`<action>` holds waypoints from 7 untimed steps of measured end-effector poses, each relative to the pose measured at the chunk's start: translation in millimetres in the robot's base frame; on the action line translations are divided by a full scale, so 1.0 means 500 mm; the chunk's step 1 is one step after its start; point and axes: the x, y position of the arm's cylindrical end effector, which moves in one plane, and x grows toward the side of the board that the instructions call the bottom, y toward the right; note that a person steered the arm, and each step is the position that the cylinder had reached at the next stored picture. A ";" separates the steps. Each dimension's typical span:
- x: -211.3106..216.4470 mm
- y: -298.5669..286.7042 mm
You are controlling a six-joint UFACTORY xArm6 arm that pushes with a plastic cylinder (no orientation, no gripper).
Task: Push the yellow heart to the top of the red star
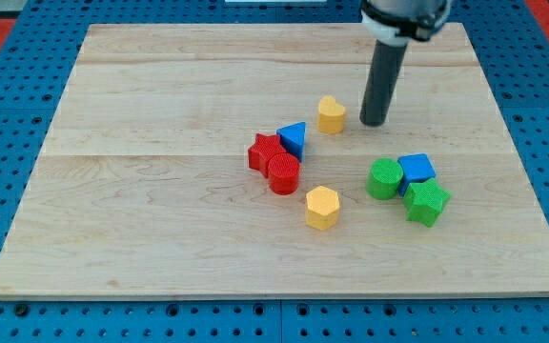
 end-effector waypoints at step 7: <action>0.032 -0.022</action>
